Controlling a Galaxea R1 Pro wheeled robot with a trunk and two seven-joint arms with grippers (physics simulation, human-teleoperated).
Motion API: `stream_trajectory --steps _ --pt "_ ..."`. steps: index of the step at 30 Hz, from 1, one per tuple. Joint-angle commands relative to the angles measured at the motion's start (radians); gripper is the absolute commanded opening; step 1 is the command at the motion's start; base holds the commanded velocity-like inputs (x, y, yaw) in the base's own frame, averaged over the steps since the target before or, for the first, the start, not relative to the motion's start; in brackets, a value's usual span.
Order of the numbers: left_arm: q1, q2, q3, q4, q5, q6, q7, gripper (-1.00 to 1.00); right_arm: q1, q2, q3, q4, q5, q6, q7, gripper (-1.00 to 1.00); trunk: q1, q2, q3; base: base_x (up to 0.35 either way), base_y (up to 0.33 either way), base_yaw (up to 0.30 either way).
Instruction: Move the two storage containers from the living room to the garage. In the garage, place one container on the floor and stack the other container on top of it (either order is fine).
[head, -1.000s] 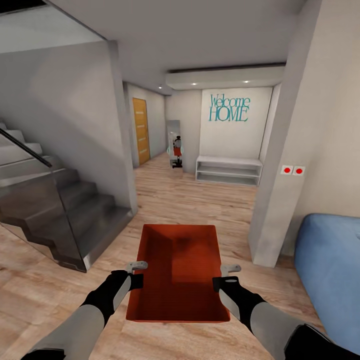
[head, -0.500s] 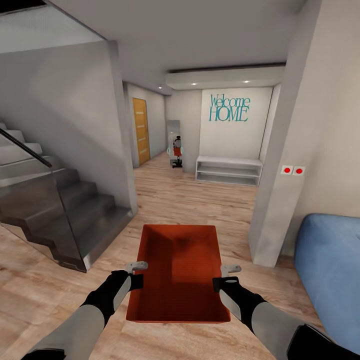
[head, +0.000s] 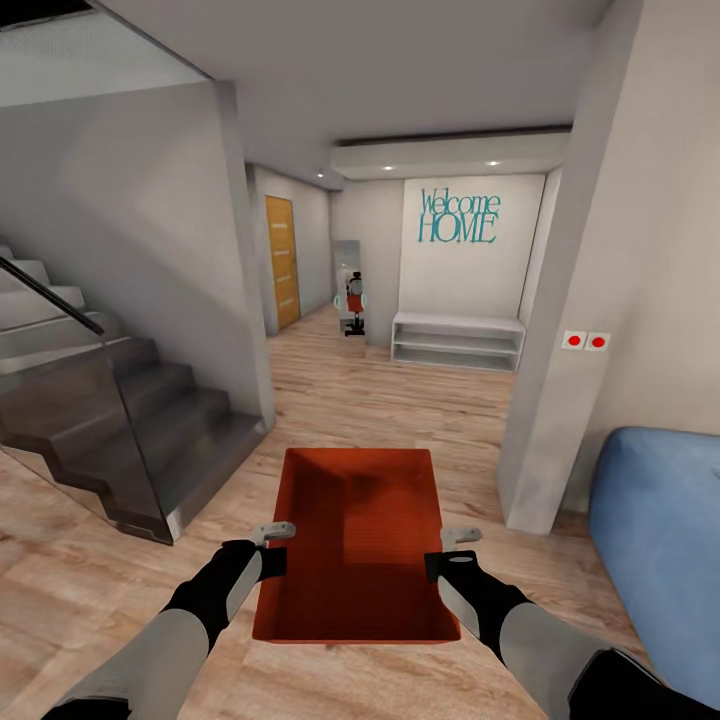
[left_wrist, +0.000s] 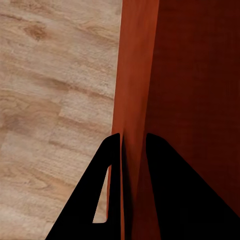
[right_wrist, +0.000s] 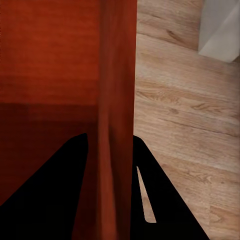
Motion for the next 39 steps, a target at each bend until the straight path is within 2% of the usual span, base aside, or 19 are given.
stream_trajectory --steps 1,8,39 --pt "0.001 -0.001 0.005 0.001 -0.003 0.006 0.011 -1.0 -0.001 0.0 -0.036 -0.025 0.031 -0.009 -0.016 -1.0 0.0 -0.001 0.0 0.0 0.0 0.0" --pt "0.001 -0.002 0.005 0.007 -0.004 0.006 0.013 -1.0 -0.001 0.0 -0.036 -0.025 0.032 -0.008 -0.017 -1.0 0.0 -0.001 0.0 0.156 0.0 0.0" --pt "0.002 -0.002 0.005 0.01 -0.004 0.005 0.013 -1.0 -0.001 0.0 -0.036 -0.025 0.032 -0.009 -0.035 -1.0 0.0 -0.001 0.0 0.319 0.0 0.0"
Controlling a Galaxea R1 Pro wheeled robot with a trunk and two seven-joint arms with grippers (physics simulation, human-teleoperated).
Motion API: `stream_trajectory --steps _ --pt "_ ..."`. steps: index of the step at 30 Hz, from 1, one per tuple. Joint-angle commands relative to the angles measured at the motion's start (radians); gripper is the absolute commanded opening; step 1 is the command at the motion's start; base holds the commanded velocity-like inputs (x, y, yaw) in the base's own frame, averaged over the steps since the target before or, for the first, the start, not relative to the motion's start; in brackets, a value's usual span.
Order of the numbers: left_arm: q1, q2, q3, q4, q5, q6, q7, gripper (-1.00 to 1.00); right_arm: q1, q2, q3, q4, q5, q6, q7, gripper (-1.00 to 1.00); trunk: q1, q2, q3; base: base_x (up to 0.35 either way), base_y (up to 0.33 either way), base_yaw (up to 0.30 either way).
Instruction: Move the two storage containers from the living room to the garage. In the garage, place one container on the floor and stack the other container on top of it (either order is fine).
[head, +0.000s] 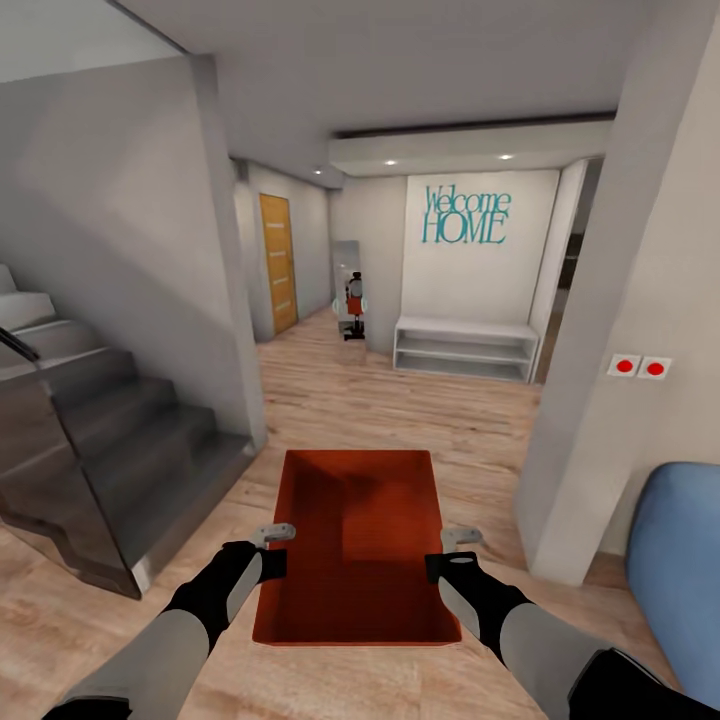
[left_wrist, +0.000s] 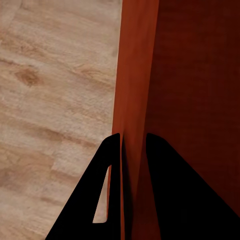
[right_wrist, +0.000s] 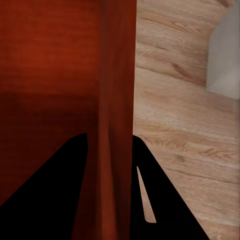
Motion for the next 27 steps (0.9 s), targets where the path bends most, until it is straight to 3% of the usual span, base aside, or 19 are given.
stream_trajectory --steps 1,27 --pt "0.001 -0.001 0.004 0.001 -0.006 0.006 0.011 -1.0 -0.001 0.0 -0.035 -0.033 0.027 -0.011 -0.042 -1.0 0.001 -0.001 -0.001 0.322 0.0 0.0" --pt "0.001 0.001 0.005 0.004 -0.005 0.006 0.011 -1.0 -0.001 0.0 -0.035 -0.033 0.027 -0.011 -0.043 -1.0 0.001 -0.001 -0.001 0.322 0.0 0.0"
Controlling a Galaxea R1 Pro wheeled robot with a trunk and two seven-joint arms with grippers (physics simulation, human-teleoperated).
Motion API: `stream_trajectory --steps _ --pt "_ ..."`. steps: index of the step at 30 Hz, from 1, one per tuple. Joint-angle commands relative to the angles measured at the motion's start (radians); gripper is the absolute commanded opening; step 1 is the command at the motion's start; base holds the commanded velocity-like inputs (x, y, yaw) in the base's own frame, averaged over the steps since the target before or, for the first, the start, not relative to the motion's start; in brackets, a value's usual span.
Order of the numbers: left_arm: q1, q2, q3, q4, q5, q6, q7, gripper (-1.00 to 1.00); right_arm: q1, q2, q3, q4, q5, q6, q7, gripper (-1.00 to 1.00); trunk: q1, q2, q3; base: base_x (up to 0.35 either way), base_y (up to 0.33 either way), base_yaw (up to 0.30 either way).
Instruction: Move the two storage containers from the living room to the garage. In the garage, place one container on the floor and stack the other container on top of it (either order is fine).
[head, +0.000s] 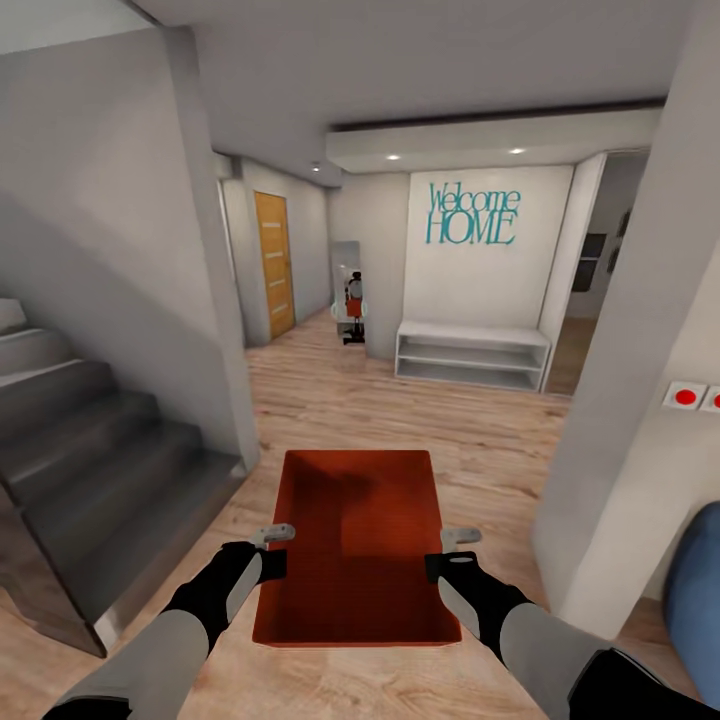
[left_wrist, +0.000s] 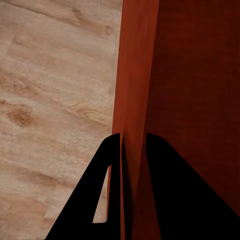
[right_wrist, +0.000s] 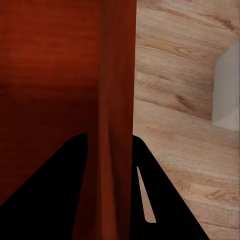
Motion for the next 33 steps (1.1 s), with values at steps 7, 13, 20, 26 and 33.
stream_trajectory --steps 7,13,20,26,33 --pt "0.001 -0.001 0.005 0.0 -0.009 0.006 0.011 -1.0 -0.001 0.0 -0.037 -0.028 0.028 -0.018 -0.039 -1.0 0.001 -0.001 -0.001 0.323 0.0 0.0" --pt "0.001 -0.001 0.005 0.0 -0.01 0.006 0.011 -1.0 -0.001 0.0 -0.037 -0.028 0.028 -0.018 -0.039 -1.0 0.001 -0.001 -0.001 0.322 0.0 0.0" --pt "0.001 -0.001 0.006 0.0 -0.009 0.006 0.011 -1.0 -0.001 0.001 -0.036 -0.028 0.028 -0.018 -0.039 -1.0 0.001 -0.001 -0.001 0.322 0.0 0.0" --pt "0.001 -0.001 0.006 0.0 -0.01 0.006 0.011 -1.0 -0.001 0.001 -0.036 -0.028 0.029 -0.018 -0.039 -1.0 0.001 -0.001 -0.001 0.322 0.0 0.0" --pt "0.001 -0.001 0.006 0.0 -0.01 0.006 0.011 -1.0 -0.001 0.0 -0.036 -0.028 0.029 -0.018 -0.04 -1.0 0.001 -0.001 -0.001 0.322 0.0 0.0"
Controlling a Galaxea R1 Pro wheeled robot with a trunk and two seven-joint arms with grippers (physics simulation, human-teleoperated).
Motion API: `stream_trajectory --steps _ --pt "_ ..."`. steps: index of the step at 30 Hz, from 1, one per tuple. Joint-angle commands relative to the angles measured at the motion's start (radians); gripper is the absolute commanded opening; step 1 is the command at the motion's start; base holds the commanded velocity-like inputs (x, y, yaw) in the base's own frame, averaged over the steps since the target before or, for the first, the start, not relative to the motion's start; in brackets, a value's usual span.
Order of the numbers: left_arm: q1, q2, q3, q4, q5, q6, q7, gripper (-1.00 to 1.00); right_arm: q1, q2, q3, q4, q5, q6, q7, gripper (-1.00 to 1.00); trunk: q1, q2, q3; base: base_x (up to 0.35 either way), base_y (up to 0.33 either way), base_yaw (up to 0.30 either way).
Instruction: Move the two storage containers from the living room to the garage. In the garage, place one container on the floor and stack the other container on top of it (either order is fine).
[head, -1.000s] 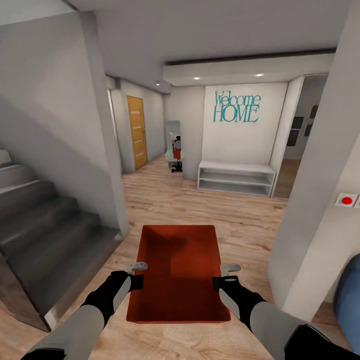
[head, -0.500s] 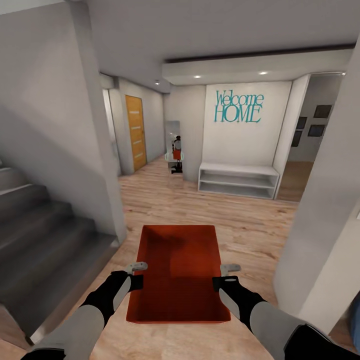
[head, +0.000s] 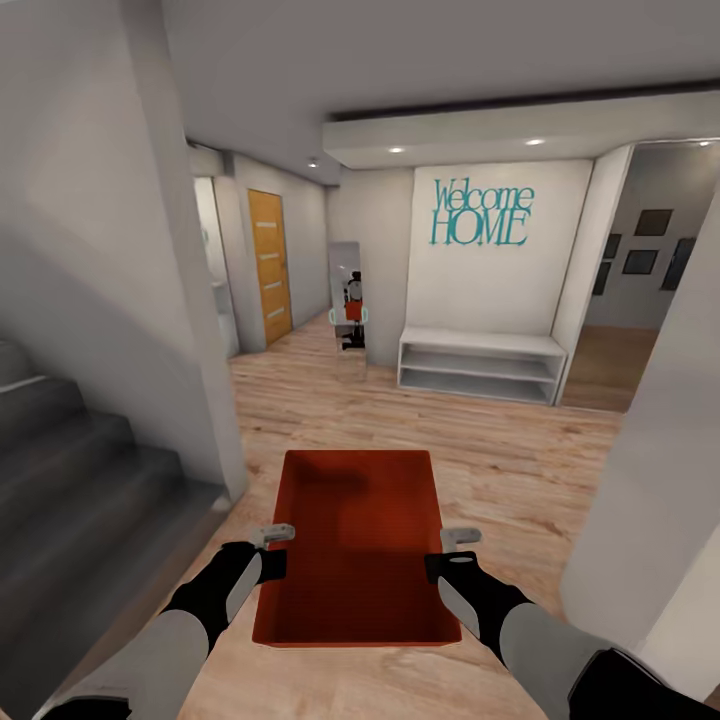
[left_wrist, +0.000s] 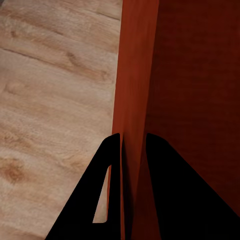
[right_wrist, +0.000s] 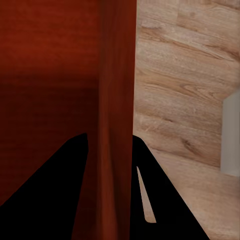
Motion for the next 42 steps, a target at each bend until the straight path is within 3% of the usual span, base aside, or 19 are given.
stream_trajectory --steps 1,42 --pt "0.001 -0.001 0.005 0.0 -0.009 0.006 0.012 -1.0 -0.001 0.0 -0.035 -0.027 0.028 -0.018 -0.041 -1.0 0.001 -0.001 -0.001 0.322 0.0 0.0" --pt "0.001 -0.001 0.005 0.001 -0.009 0.005 0.012 -1.0 -0.001 0.006 -0.035 -0.028 0.028 -0.018 -0.065 -1.0 0.001 -0.001 -0.001 0.322 0.0 -0.046"
